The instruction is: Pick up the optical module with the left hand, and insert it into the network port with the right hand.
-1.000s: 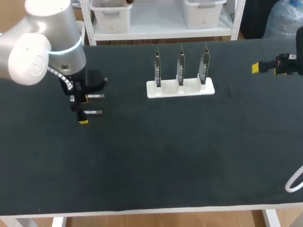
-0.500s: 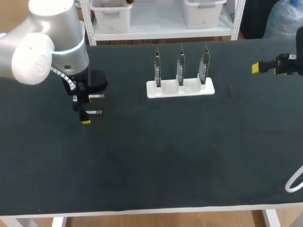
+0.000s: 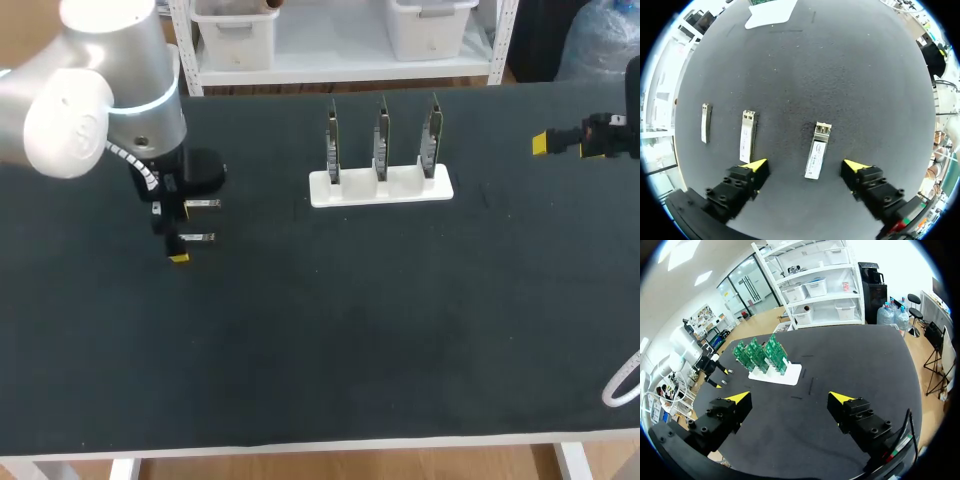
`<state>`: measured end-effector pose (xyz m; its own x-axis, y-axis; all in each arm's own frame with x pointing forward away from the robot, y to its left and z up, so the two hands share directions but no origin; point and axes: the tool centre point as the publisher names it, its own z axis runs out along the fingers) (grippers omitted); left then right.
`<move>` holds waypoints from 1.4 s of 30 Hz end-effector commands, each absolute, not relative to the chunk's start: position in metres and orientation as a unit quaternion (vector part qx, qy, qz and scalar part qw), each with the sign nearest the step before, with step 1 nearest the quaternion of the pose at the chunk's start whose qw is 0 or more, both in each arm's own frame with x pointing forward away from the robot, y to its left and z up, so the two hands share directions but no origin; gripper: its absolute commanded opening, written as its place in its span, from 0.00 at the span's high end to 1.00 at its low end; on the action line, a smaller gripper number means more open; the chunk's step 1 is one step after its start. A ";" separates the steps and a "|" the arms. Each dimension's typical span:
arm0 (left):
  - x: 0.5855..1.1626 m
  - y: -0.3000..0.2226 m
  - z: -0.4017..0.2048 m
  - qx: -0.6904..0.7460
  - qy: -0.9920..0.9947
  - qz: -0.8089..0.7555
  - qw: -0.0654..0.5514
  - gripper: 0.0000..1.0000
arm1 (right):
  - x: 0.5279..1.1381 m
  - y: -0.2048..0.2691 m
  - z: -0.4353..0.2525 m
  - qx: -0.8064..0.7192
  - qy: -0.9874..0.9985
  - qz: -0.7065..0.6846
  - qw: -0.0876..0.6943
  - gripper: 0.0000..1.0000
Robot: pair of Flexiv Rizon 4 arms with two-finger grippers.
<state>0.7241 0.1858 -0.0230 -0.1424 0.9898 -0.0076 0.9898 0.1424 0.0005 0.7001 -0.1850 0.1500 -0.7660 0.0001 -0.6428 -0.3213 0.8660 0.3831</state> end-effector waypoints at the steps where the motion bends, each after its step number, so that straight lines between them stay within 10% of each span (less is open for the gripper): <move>1: 0.726 0.187 -0.032 0.656 0.755 -0.003 0.008 0.81 | 0.700 -0.185 0.150 -0.088 0.908 0.243 0.330 0.00; 2: 0.726 0.187 -0.032 0.657 0.754 -0.002 0.011 1.00 | 0.700 -0.185 0.150 -0.088 0.908 0.243 0.330 0.00; 42: 0.712 0.173 0.017 0.652 0.753 -0.011 0.083 1.00 | 0.700 -0.185 0.150 -0.088 0.908 0.243 0.330 0.00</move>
<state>0.7183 0.1683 0.0114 -0.1430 0.9832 -0.1133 0.9852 0.1523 0.0788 0.7001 -0.1850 0.1500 -0.7660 0.0002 -0.6428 -0.3213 0.8661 0.3831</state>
